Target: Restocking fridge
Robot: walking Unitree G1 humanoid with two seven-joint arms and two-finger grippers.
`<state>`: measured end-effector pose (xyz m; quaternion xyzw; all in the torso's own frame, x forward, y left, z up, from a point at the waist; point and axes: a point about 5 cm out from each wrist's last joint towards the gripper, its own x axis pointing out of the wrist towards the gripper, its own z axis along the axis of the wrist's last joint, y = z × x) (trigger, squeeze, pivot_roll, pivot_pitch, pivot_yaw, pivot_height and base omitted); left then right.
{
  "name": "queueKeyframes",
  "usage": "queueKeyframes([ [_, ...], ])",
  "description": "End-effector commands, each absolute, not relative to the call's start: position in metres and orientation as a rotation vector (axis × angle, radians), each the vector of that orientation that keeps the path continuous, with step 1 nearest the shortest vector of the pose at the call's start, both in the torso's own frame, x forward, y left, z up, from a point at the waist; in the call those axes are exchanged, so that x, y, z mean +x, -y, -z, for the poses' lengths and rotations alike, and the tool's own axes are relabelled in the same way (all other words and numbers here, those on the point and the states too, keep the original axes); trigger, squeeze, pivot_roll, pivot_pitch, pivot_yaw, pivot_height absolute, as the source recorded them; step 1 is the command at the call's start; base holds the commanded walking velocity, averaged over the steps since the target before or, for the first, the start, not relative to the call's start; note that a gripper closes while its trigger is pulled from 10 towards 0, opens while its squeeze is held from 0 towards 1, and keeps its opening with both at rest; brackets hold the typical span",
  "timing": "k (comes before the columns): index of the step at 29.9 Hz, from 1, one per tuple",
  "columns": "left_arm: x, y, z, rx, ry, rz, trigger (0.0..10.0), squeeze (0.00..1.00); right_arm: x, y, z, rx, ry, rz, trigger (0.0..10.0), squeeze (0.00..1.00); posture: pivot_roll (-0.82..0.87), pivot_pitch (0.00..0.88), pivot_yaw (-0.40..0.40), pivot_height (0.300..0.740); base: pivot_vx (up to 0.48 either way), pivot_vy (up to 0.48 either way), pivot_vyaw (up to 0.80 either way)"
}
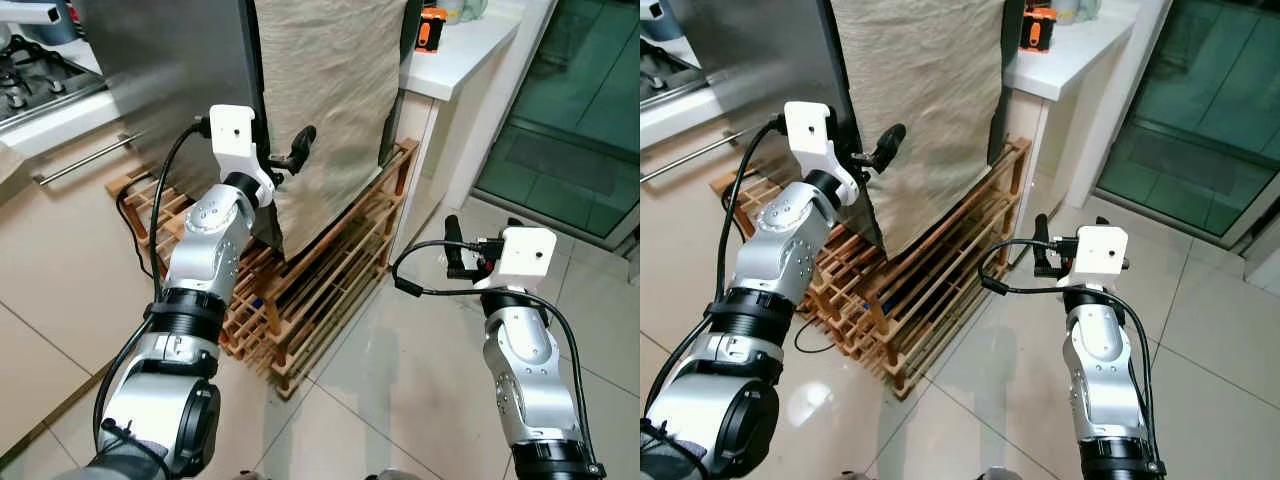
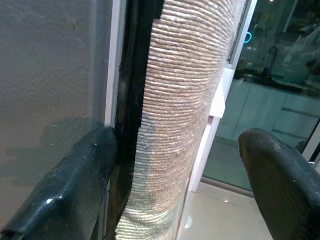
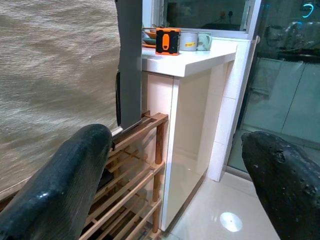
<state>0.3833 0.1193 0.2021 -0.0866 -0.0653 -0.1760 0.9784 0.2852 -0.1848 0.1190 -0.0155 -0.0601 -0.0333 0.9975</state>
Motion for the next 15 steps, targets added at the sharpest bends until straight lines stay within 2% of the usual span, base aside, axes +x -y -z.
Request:
queueKeyframes([
  [1, 0.387, -0.115, -0.208, -0.186, 0.146, 0.373, 10.0, 0.0, 0.284, 0.187, -0.121, -0.041, 0.127, 0.07, 10.0, 0.0, -0.15, 0.0, 0.037, 0.736, 0.0, 0.0, 0.0],
  [4, 0.39, -0.107, -0.2, -0.178, 0.098, 0.411, 10.0, 0.0, 0.284, 0.185, -0.121, -0.039, 0.125, 0.064, 10.0, 0.0, -0.15, 0.002, 0.034, 0.736, 0.0, 0.0, 0.0],
  [8, 0.389, -0.071, -0.193, -0.192, 0.059, 0.58, 10.0, 0.0, 0.285, 0.183, -0.121, -0.036, 0.12, 0.053, 10.0, 0.0, -0.16, 0.0, 0.034, 0.736, 0.0, 0.0, 0.0],
  [9, 0.389, -0.071, -0.193, -0.192, 0.059, 0.58, 10.0, 0.0, 0.285, 0.183, -0.121, -0.036, 0.12, 0.053, 10.0, 0.0, -0.16, 0.0, 0.034, 0.736, 0.0, 0.0, 0.0],
  [11, 0.385, -0.043, -0.2, -0.168, 0.095, 0.687, 10.0, 0.0, 0.285, 0.181, -0.121, -0.033, 0.121, 0.044, 10.0, 0.0, -0.16, 0.0, 0.036, 0.736, 0.0, 0.0, 0.0],
  [12, 0.385, -0.043, -0.2, -0.168, 0.095, 0.687, 10.0, 0.0, 0.285, 0.181, -0.121, -0.033, 0.121, 0.044, 10.0, 0.0, -0.16, 0.0, 0.036, 0.736, 0.0, 0.0, 0.0],
  [13, 0.383, -0.029, -0.202, -0.156, 0.105, 0.734, 10.0, 0.0, 0.284, 0.18, -0.121, -0.031, 0.122, 0.04, 10.0, 0.0, -0.17, 0.0, 0.04, 0.736, 0.0, 0.0, 0.0],
  [15, 0.381, -0.019, -0.205, -0.172, 0.111, 0.776, 10.0, 0.0, 0.283, 0.179, -0.121, -0.03, 0.121, 0.035, 10.0, 0.0, -0.18, 0.0, 0.044, 0.736, 0.0, 0.0, 0.0],
])
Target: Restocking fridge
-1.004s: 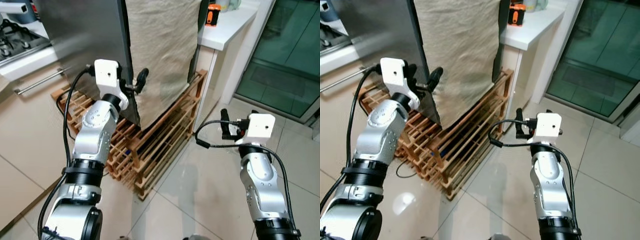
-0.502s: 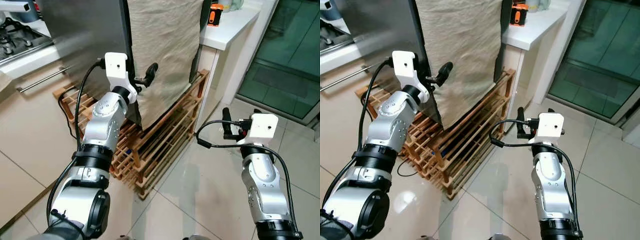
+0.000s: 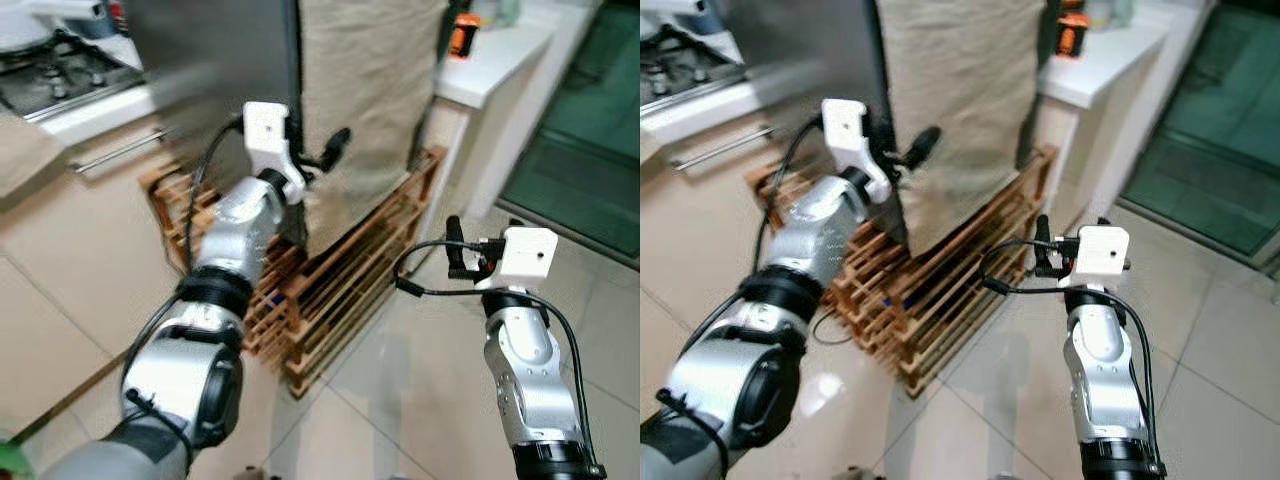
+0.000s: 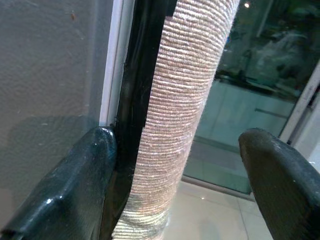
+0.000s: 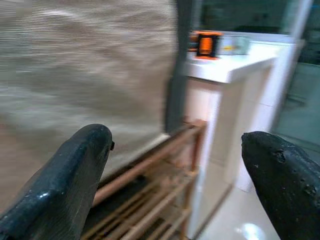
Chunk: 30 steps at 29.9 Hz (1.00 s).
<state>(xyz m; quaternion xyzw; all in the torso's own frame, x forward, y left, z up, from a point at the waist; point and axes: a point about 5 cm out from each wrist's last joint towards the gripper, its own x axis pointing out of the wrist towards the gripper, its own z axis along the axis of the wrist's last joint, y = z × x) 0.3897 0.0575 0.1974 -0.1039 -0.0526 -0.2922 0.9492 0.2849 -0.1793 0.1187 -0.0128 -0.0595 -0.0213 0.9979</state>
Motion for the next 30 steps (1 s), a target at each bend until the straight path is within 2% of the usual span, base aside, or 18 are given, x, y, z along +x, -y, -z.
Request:
queueKeyframes([
  [1, 0.376, -0.004, -0.209, -0.203, 0.116, 0.845, 10.0, 0.0, 0.282, 0.178, -0.12, -0.031, 0.12, 0.027, 10.0, 0.0, -0.18, 0.0, 0.044, 0.736, 0.0, 0.0, 0.0],
  [2, 0.371, 0.008, -0.212, -0.236, 0.121, 0.909, 10.0, 0.0, 0.281, 0.176, -0.12, -0.032, 0.119, 0.02, 10.0, 0.0, -0.19, 0.0, 0.047, 0.736, 0.0, 0.0, 0.0],
  [3, 0.371, 0.008, -0.212, -0.236, 0.121, 0.909, 10.0, 0.0, 0.281, 0.176, -0.12, -0.032, 0.119, 0.02, 10.0, 0.0, -0.19, 0.0, 0.047, 0.736, 0.0, 0.0, 0.0],
  [4, 0.359, 0.033, -0.217, -0.31, 0.123, 1.05, 10.0, 0.0, 0.279, 0.174, -0.119, -0.033, 0.116, 0.008, 10.0, 0.0, -0.2, 0.0, 0.05, 0.736, 0.0, 0.0, 0.0],
  [6, 0.353, 0.042, -0.218, -0.328, 0.125, 1.105, 10.0, 0.0, 0.278, 0.174, -0.118, -0.033, 0.114, 0.005, 10.0, 0.0, -0.2, 0.0, 0.05, 0.736, 0.0, 0.0, 0.0],
  [10, 0.318, 0.079, -0.222, -0.417, 0.127, 1.409, 10.0, 0.0, 0.276, 0.172, -0.117, -0.032, 0.11, -0.002, 10.0, 0.0, -0.21, 0.0, 0.056, 0.736, 0.0, 0.0, 0.0],
  [13, 0.311, 0.082, -0.224, -0.425, 0.137, 1.455, 10.0, 0.0, 0.275, 0.172, -0.117, -0.033, 0.108, -0.006, 10.0, 0.0, -0.22, 0.0, 0.057, 0.736, 0.0, 0.0, 0.0],
  [16, 0.315, 0.073, -0.224, -0.448, 0.143, 1.432, 10.0, 0.0, 0.273, 0.17, -0.117, -0.034, 0.104, -0.012, 10.0, 0.0, -0.21, 0.0, 0.055, 0.736, 0.0, 0.0, 0.0],
  [17, 0.317, 0.069, -0.224, -0.45, 0.147, 1.417, 10.0, 0.0, 0.273, 0.17, -0.117, -0.035, 0.103, -0.015, 10.0, 0.0, -0.21, 0.0, 0.054, 0.736, 0.0, 0.0, 0.0],
  [18, 0.324, 0.044, -0.22, -0.437, 0.164, 1.346, 10.0, 0.0, 0.272, 0.168, -0.117, -0.032, 0.101, -0.021, 10.0, 0.0, -0.19, 0.002, 0.051, 0.736, 0.0, 0.0, 0.0],
  [19, 0.324, 0.044, -0.22, -0.437, 0.164, 1.346, 10.0, 0.0, 0.272, 0.168, -0.117, -0.032, 0.101, -0.021, 10.0, 0.0, -0.19, 0.002, 0.051, 0.736, 0.0, 0.0, 0.0],
  [21, 0.325, 0.006, -0.215, -0.413, 0.186, 1.263, 10.0, 0.0, 0.272, 0.167, -0.116, -0.027, 0.099, -0.027, 10.0, 0.0, -0.17, 0.006, 0.051, 0.736, 0.0, 0.0, 0.0],
  [23, 0.322, -0.019, -0.213, -0.406, 0.187, 1.215, 10.0, 0.0, 0.272, 0.166, -0.116, -0.022, 0.098, -0.03, 10.0, 0.0, -0.15, 0.009, 0.05, 0.736, 0.0, 0.0, 0.0],
  [26, 0.319, -0.045, -0.207, -0.344, 0.189, 1.127, 10.0, 0.0, 0.272, 0.165, -0.116, -0.015, 0.096, -0.033, 10.0, 0.0, -0.13, 0.011, 0.046, 0.736, 0.0, 0.0, 0.0],
  [30, 0.311, -0.127, -0.186, -0.282, 0.122, 0.826, 10.0, 0.0, 0.277, 0.159, -0.115, 0.002, 0.09, -0.058, 10.0, 0.0, -0.06, 0.017, 0.034, 0.736, 0.0, 0.0, 0.0],
])
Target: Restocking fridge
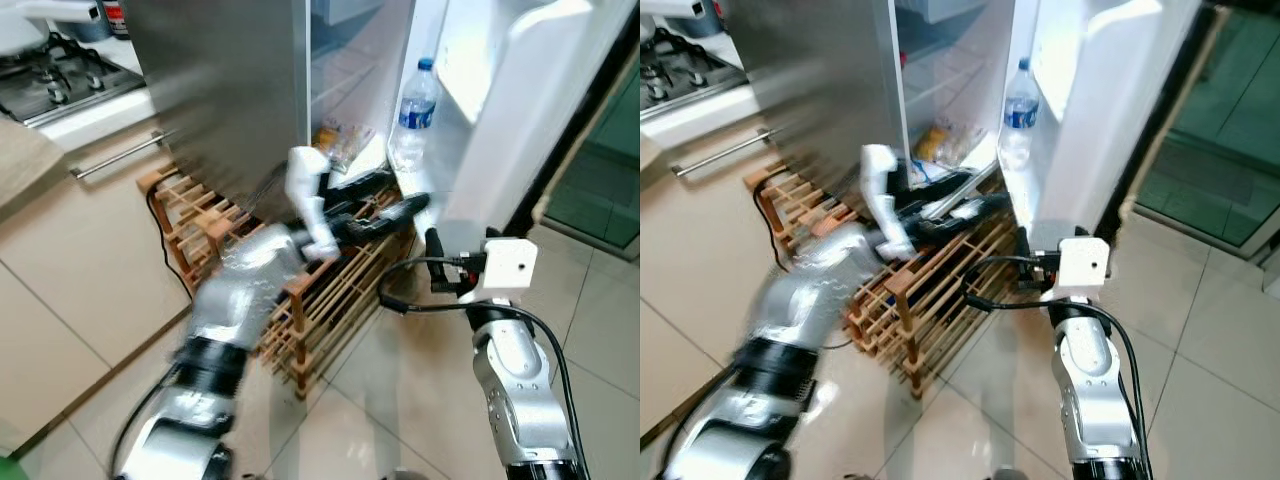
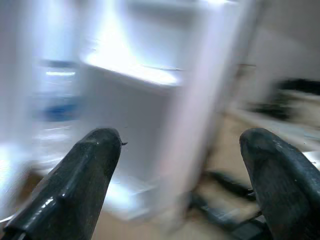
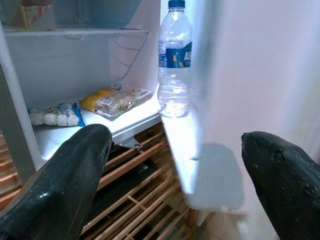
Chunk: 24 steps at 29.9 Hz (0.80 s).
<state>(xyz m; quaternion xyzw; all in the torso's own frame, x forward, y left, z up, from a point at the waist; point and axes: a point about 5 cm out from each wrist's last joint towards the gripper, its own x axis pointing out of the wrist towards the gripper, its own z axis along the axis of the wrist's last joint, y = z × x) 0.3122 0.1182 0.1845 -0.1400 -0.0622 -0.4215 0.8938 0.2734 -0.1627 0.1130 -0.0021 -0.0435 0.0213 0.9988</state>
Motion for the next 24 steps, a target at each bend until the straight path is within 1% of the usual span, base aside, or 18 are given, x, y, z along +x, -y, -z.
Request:
queueKeyframes([
  [1, 0.311, -0.127, -0.186, -0.282, 0.122, 0.826, 10.0, 0.0, 0.277, 0.159, -0.115, 0.002, 0.09, -0.058, 10.0, 0.0, -0.06, 0.017, 0.034, 0.736, 0.0, 0.0, 0.0],
  [2, 0.303, -0.155, -0.181, -0.26, 0.096, 0.69, 10.0, 0.0, 0.28, 0.159, -0.115, 0.008, 0.087, -0.063, 10.0, 0.0, -0.04, 0.017, 0.028, 0.736, 0.0, 0.0, 0.0],
  [3, 0.299, -0.164, -0.18, -0.263, 0.085, 0.64, 10.0, 0.0, 0.281, 0.16, -0.115, 0.012, 0.086, -0.063, 10.0, 0.0, -0.03, 0.018, 0.024, 0.736, 0.0, 0.0, 0.0],
  [4, 0.299, -0.164, -0.18, -0.263, 0.085, 0.64, 10.0, 0.0, 0.281, 0.16, -0.115, 0.012, 0.086, -0.063, 10.0, 0.0, -0.03, 0.018, 0.024, 0.736, 0.0, 0.0, 0.0],
  [5, 0.289, -0.185, -0.176, -0.27, 0.068, 0.51, 10.0, 0.0, 0.285, 0.16, -0.117, 0.042, 0.085, -0.068, 10.0, 0.0, -0.01, 0.014, 0.02, 0.736, 0.0, 0.0, 0.0],
  [6, 0.285, -0.195, -0.172, -0.256, 0.058, 0.429, 10.0, 0.0, 0.288, 0.16, -0.117, 0.062, 0.077, -0.071, 10.0, 0.0, -0.01, 0.013, 0.019, 0.736, 0.0, 0.0, 0.0],
  [8, 0.282, -0.206, -0.164, -0.222, 0.045, 0.314, 10.0, 0.0, 0.291, 0.159, -0.118, 0.076, 0.069, -0.075, 10.0, 0.0, 0.0, 0.01, 0.017, 0.736, 0.0, 0.0, 0.0],
  [10, 0.28, -0.212, -0.156, -0.203, 0.031, 0.158, 10.0, 0.0, 0.296, 0.159, -0.12, 0.088, 0.066, -0.075, 10.0, 0.0, 0.0, 0.006, 0.011, 0.736, 0.0, 0.0, 0.66],
  [11, 0.278, -0.214, -0.153, -0.201, 0.03, 0.094, 10.0, 0.0, 0.298, 0.159, -0.12, 0.098, 0.062, -0.074, 10.0, 0.0, 0.0, 0.006, 0.011, 0.736, 0.0, 0.0, 0.71],
  [12, 0.278, -0.214, -0.153, -0.201, 0.03, 0.094, 10.0, 0.0, 0.298, 0.159, -0.12, 0.098, 0.062, -0.074, 10.0, 0.0, 0.0, 0.006, 0.011, 0.736, 0.0, 0.0, 0.71],
  [13, 0.276, -0.214, -0.148, -0.174, 0.012, 0.004, 10.0, 0.0, 0.302, 0.157, -0.121, 0.132, 0.047, -0.086, 10.0, 0.02, -0.01, 0.003, 0.004, 0.736, 0.0, 0.0, 0.65],
  [15, 0.277, -0.203, -0.143, -0.111, -0.012, -0.052, 10.0, 0.0, 0.31, 0.149, -0.124, 0.208, 0.02, -0.134, 10.0, 0.02, -0.01, 0.002, 0.001, 0.736, 0.0, 0.0, 0.63],
  [16, 0.278, -0.197, -0.143, -0.071, -0.016, -0.066, 10.0, 0.0, 0.314, 0.146, -0.126, 0.224, 0.017, -0.159, 10.0, 0.02, -0.02, 0.001, -0.002, 0.736, 0.0, 0.0, 0.63],
  [17, 0.278, -0.197, -0.143, -0.071, -0.016, -0.066, 10.0, 0.0, 0.314, 0.146, -0.126, 0.224, 0.017, -0.159, 10.0, 0.02, -0.02, 0.001, -0.002, 0.736, 0.0, 0.0, 0.63],
  [18, 0.281, -0.191, -0.143, -0.021, -0.02, -0.094, 10.0, 0.0, 0.318, 0.145, -0.129, 0.227, 0.021, -0.177, 10.0, 0.02, -0.02, 0.0, -0.006, 0.736, 0.0, 0.0, 0.63],
  [22, 0.286, -0.184, -0.144, -0.008, -0.009, -0.078, 10.0, 0.0, 0.322, 0.149, -0.132, 0.215, 0.023, -0.181, 10.0, 0.03, -0.02, 0.0, -0.019, 0.736, 0.0, 0.0, 0.63],
  [24, 0.292, -0.174, -0.147, -0.017, 0.01, -0.058, 10.0, 0.0, 0.324, 0.152, -0.134, 0.207, 0.023, -0.189, 10.0, 0.05, -0.02, 0.003, -0.039, 0.736, 0.0, 0.0, 0.63],
])
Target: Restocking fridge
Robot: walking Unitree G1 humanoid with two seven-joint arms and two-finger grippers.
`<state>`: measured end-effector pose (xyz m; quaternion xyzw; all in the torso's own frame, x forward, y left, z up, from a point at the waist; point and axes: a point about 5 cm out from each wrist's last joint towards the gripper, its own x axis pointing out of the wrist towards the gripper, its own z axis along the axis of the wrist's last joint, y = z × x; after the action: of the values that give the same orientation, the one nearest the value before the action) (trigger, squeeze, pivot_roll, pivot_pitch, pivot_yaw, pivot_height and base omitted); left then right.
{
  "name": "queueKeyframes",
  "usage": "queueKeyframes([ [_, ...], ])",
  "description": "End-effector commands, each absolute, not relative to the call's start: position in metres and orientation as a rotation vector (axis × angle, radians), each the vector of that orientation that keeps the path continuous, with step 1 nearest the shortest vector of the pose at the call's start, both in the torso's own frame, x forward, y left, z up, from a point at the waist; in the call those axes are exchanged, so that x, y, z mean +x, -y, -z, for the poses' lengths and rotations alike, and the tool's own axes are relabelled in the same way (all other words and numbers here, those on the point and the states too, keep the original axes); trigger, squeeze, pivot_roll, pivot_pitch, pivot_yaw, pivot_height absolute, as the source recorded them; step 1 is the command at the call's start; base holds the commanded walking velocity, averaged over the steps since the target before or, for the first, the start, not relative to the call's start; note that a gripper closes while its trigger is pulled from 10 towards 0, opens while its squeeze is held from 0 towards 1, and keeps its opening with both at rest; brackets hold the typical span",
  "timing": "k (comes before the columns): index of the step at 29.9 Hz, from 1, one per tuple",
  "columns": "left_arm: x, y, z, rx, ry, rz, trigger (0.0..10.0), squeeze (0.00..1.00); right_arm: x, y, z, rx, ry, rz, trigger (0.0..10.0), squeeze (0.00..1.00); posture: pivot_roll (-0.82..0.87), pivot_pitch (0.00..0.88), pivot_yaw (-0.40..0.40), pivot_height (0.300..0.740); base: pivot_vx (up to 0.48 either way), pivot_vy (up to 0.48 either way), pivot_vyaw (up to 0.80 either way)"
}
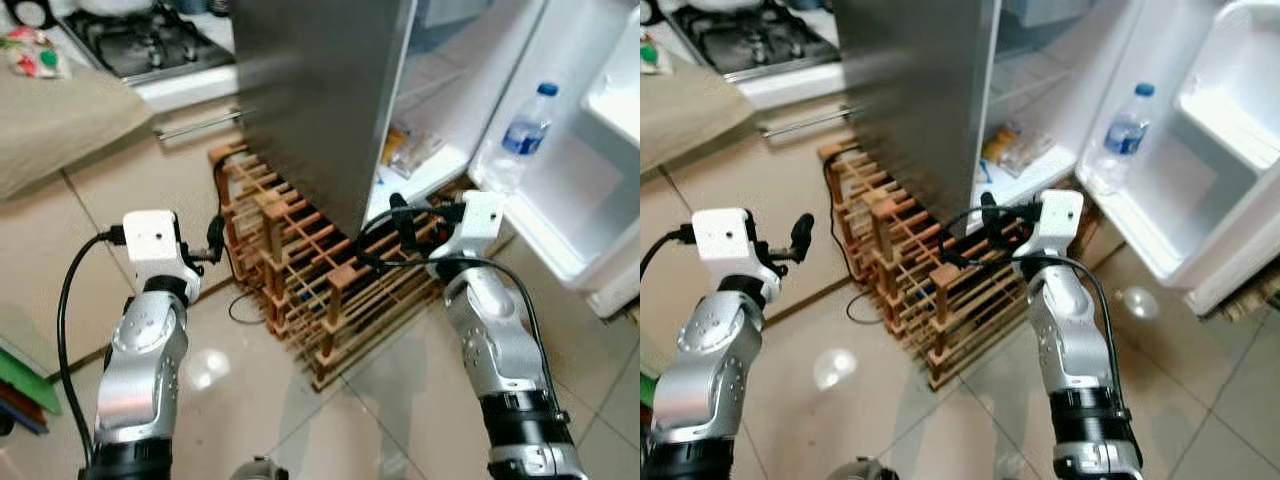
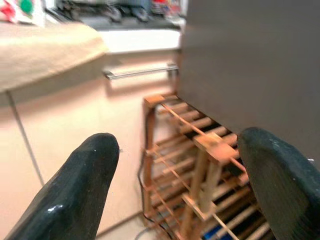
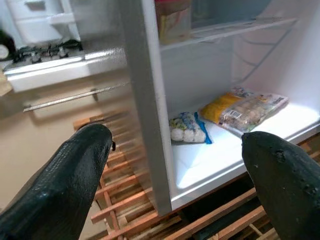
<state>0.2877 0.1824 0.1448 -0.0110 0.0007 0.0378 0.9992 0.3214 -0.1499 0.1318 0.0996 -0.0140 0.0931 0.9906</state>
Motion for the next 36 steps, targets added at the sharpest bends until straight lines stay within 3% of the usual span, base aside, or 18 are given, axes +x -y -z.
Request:
queueKeyframes([
  [1, 0.294, -0.169, -0.149, -0.026, 0.018, -0.047, 10.0, 0.0, 0.324, 0.153, -0.135, 0.205, 0.023, -0.195, 10.0, 0.05, -0.02, 0.004, -0.041, 0.736, 0.0, 0.0, 0.63],
  [5, 0.3, -0.144, -0.156, -0.013, 0.064, 0.001, 10.0, 0.0, 0.325, 0.152, -0.138, 0.215, 0.018, -0.241, 10.0, 0.11, -0.03, 0.0, -0.054, 0.736, 0.0, 0.0, 0.63],
  [9, 0.3, -0.146, -0.152, -0.022, 0.052, -0.03, 10.0, 0.0, 0.324, 0.15, -0.136, 0.22, 0.018, -0.259, 10.0, 0.14, -0.03, 0.0, -0.062, 0.736, 0.0, 0.0, 0.63],
  [18, 0.285, -0.213, -0.128, -0.002, -0.079, -0.43, 10.0, 0.0, 0.32, 0.154, -0.133, 0.076, 0.057, -0.226, 10.0, 0.24, -0.01, 0.0, -0.072, 0.736, 0.0, -0.425, 0.62],
  [25, 0.298, -0.209, -0.145, 0.065, -0.017, -0.389, 10.0, 0.0, 0.323, 0.147, -0.131, 0.078, 0.074, -0.236, 10.0, 0.29, 0.01, 0.0, -0.027, 0.736, 0.0, -0.472, 0.61],
  [30, 0.31, -0.203, -0.163, 0.086, 0.067, -0.311, 10.0, 0.0, 0.327, 0.14, -0.133, 0.104, 0.099, -0.227, 10.0, 0.31, 0.02, 0.0, 0.004, 0.736, 0.0, 0.0, 0.61],
  [34, 0.315, -0.196, -0.171, 0.122, 0.105, -0.251, 10.0, 0.0, 0.327, 0.134, -0.131, 0.112, 0.107, -0.228, 10.0, 0.31, 0.02, 0.0, 0.012, 0.736, 0.0, 0.0, 0.61],
  [35, 0.317, -0.188, -0.173, 0.141, 0.116, -0.172, 10.0, 0.0, 0.326, 0.13, -0.127, 0.101, 0.094, -0.221, 10.0, 0.25, 0.02, 0.0, 0.016, 0.736, 0.0, 0.0, 0.0],
  [36, 0.317, -0.188, -0.173, 0.141, 0.116, -0.172, 10.0, 0.0, 0.326, 0.13, -0.127, 0.101, 0.094, -0.221, 10.0, 0.25, 0.02, 0.0, 0.016, 0.736, 0.0, 0.0, 0.0],
])
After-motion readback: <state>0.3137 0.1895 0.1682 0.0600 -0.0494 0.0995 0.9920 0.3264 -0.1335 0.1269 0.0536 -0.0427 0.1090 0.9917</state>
